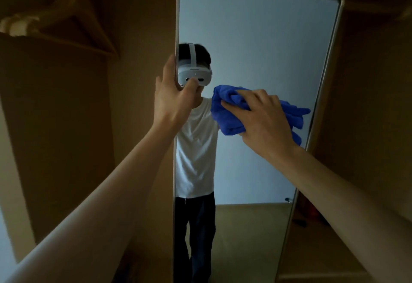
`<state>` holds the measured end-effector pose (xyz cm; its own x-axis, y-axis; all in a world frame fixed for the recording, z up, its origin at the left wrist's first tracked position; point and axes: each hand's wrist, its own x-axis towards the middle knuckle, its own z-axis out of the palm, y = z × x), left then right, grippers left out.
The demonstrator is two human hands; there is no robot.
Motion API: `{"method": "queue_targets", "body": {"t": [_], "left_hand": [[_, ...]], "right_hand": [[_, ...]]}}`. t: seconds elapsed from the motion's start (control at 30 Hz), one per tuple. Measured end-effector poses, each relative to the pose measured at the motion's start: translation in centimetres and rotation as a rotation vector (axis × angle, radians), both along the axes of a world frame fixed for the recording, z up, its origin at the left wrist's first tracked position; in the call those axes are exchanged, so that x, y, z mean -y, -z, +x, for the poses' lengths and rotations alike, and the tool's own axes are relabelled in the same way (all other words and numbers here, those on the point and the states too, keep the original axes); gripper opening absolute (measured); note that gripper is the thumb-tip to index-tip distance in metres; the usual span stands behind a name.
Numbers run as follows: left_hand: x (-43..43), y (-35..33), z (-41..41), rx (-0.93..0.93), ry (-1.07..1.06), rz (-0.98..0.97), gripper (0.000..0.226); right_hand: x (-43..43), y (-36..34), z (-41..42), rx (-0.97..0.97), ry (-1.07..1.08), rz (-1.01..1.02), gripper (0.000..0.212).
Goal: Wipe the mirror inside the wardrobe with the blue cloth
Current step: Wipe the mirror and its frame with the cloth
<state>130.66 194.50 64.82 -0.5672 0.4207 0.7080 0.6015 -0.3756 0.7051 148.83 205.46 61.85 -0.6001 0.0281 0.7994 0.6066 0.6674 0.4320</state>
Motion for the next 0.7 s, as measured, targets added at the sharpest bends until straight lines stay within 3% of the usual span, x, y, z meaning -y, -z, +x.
{"method": "queue_targets", "body": {"t": [0.2,0.33,0.4,0.7], "left_hand": [[0.8,4.6,0.0,-0.022,0.016,-0.102,0.07],[0.9,12.0,-0.1,0.076,0.015,-0.246,0.022],[0.9,14.3,-0.1,0.108,0.01,-0.238,0.01],[1.2,19.9,0.6,0.227,0.042,-0.249,0.015]], "right_hand": [[0.7,1.8,0.1,-0.001,0.027,-0.045,0.074],[1.1,1.9,-0.3,0.021,0.077,-0.038,0.069],[1.3,2.2,-0.4,0.009,0.091,-0.051,0.069],[1.8,5.7,-0.4,0.046,0.146,-0.092,0.07]]}}
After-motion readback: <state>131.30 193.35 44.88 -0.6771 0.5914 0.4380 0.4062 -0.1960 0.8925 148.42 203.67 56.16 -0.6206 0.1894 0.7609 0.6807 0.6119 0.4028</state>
